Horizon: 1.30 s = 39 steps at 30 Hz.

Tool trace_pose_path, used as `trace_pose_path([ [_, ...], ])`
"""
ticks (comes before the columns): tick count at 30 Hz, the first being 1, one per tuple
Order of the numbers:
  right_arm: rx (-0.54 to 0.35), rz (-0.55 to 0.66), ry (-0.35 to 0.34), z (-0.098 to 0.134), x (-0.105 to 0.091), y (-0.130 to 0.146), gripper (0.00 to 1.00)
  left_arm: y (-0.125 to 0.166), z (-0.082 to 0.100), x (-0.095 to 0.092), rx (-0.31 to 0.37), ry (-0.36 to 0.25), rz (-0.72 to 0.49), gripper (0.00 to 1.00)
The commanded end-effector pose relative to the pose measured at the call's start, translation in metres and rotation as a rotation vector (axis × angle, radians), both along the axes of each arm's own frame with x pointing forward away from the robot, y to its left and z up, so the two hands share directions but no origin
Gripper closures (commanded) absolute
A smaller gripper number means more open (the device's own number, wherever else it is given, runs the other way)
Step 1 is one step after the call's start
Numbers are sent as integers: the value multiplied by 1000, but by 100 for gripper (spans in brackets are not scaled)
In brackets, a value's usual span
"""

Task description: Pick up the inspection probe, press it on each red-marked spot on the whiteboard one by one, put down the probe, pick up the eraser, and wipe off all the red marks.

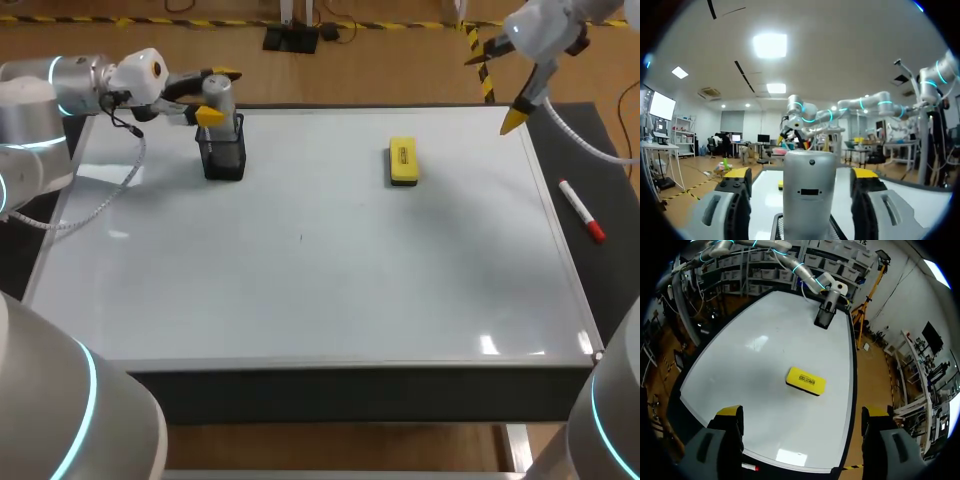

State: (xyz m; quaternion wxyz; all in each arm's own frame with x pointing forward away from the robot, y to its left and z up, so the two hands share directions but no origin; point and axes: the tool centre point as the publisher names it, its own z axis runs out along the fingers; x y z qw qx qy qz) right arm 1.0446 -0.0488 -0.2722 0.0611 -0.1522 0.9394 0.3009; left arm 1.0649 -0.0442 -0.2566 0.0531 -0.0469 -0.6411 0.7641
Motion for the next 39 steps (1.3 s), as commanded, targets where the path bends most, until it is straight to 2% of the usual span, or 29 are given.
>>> trace_pose_path([
  [1, -5, 3, 2, 1, 1, 0, 0, 3, 1, 0, 9, -5, 9, 0],
  [5, -5, 3, 2, 1, 1, 0, 0, 9, 8, -3, 19, -18, 31, 0],
  [8, -5, 3, 2, 1, 1, 0, 0, 15, 12, -6, 53, -28, 60, 0],
  [19, -5, 3, 2, 1, 1, 0, 0, 40, 21, -26, 288, -45, 224, 0],
  [28, -5, 3, 2, 1, 1, 0, 0, 57, 29, -43, 424, -78, 355, 0],
  [33, -5, 3, 2, 1, 1, 0, 0, 67, 34, -54, 489, -93, 434, 0],
  [39, -5, 3, 2, 1, 1, 0, 0, 77, 41, -63, 512, -115, 505, 0],
])
